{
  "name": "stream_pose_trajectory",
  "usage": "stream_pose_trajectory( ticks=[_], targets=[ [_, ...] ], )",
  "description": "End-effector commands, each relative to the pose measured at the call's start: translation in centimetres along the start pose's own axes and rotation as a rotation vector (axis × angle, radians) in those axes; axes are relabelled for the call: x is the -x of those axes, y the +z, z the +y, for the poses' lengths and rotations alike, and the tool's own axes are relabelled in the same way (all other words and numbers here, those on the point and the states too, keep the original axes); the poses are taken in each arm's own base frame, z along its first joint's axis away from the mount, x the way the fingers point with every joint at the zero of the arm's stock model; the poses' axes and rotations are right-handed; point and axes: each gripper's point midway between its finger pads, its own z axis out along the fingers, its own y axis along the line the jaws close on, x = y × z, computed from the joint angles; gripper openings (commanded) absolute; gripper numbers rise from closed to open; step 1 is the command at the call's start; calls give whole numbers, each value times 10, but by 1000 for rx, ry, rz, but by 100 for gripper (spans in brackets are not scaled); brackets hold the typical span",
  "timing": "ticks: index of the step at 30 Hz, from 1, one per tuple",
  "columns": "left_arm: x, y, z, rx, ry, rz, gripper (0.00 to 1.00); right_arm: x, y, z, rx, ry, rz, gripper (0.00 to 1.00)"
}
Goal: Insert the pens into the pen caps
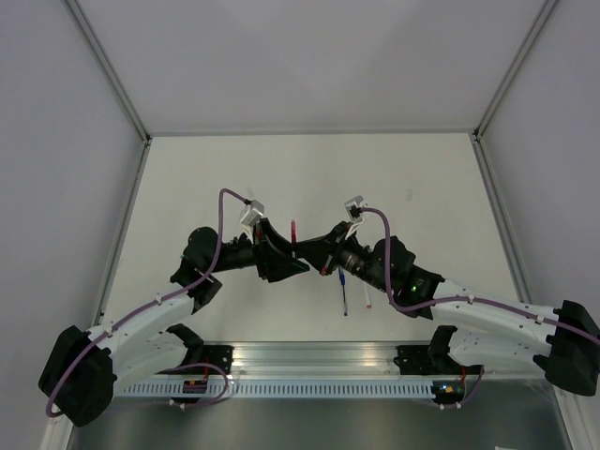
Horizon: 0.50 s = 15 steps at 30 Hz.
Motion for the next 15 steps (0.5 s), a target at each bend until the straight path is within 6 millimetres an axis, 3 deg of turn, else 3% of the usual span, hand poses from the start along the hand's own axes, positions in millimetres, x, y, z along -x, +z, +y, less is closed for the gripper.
stream_pose_trajectory(
  ticks=[1, 5, 9, 13, 15],
  targets=[
    [1, 0, -11, -61, 22, 1, 60, 17, 2, 5, 10, 23, -92, 0],
    [-2, -1, -12, -70, 16, 10, 53, 20, 1, 7, 19, 19, -100, 0],
    [-2, -1, -13, -73, 14, 19, 31, 20, 1, 9, 14, 4, -84, 0],
    [-1, 1, -9, -58, 6, 21, 3, 18, 2, 9, 16, -11, -66, 0],
    [-2, 1, -6, -43, 0, 20, 2, 18, 2, 8, 14, -22, -67, 1]
  ],
)
